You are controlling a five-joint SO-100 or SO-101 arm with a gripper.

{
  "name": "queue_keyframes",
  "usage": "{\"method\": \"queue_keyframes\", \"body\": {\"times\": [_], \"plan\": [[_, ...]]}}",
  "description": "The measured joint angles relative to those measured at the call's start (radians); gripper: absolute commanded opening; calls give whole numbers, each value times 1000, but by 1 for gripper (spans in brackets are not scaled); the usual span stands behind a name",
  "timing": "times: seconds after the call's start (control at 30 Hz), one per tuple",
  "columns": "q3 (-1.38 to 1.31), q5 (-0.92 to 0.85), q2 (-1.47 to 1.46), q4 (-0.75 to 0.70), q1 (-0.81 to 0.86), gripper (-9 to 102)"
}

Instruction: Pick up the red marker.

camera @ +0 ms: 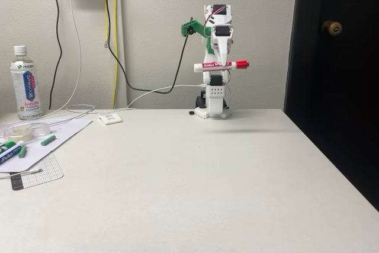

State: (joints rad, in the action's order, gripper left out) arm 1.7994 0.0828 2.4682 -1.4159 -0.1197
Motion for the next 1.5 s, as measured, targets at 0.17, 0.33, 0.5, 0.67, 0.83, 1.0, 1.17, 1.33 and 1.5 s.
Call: {"method": "queue_keyframes", "body": {"times": [0.17,0.33,0.5,0.67,0.83,1.0,1.17,1.33,1.5], "plan": [[152,-14,130,49,18,0],[298,-40,258,87,55,0],[420,-89,374,114,106,0],[499,-112,454,133,130,0],[563,-112,534,175,132,0],[718,-112,687,212,138,0],[802,-112,802,236,143,0],[819,-112,824,249,143,0],[825,-112,828,259,143,0]]}}
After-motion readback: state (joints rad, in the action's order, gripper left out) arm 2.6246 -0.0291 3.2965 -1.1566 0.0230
